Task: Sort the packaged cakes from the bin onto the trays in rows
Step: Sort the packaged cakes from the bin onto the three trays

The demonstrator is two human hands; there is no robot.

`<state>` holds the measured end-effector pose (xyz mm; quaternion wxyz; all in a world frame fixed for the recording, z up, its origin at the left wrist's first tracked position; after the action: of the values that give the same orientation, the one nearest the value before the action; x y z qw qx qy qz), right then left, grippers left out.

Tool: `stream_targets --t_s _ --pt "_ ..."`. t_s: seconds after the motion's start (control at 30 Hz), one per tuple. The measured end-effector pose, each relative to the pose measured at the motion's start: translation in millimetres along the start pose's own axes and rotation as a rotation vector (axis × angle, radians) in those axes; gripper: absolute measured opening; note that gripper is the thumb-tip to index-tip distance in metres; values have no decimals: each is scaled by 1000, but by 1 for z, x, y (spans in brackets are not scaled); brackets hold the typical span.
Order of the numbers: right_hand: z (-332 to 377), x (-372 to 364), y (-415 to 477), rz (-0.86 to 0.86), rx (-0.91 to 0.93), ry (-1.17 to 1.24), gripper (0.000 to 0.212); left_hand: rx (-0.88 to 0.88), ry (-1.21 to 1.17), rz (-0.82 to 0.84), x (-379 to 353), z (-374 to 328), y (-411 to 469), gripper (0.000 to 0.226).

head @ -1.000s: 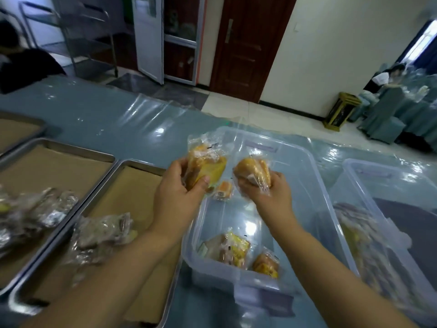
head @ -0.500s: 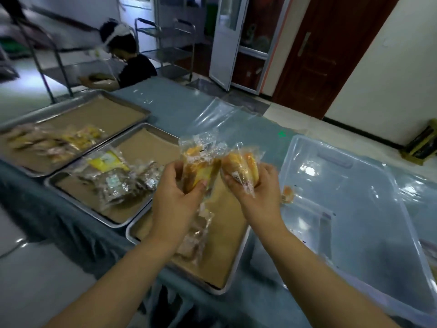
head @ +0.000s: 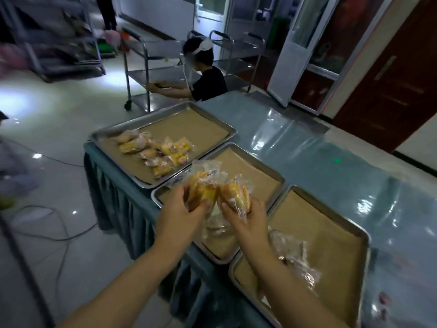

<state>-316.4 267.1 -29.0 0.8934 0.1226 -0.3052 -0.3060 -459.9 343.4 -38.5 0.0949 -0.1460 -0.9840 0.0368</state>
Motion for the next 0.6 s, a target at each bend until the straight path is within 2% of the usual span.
stream_targets --t_s 0.13,0.23,0.4,0.53,0.6 --pt "5 -70 26 97 -21 57 41 38 40 -44 52 18 45 37" --pt "6 -109 43 155 -30 9 51 80 78 -76 80 32 76 35" --pt "0 -158 75 185 -38 -28 30 135 141 -117 106 48 122 34" --pt "-11 -192 106 250 -31 -51 31 163 226 -109 122 56 163 34" --pt "-18 -209 124 299 -14 -83 40 157 278 -100 130 55 188 36"
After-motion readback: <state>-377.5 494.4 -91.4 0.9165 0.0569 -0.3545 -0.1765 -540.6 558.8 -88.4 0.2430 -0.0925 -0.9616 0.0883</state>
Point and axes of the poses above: each hand's wrist, its own y-axis towards the middle knuckle, its own x-axis out of the back of the hand, z = x × y, the point moved 2 cm from there along y, towards the middle knuckle, and after that the axes turned 11 degrees about x, right-handed, at the moved point
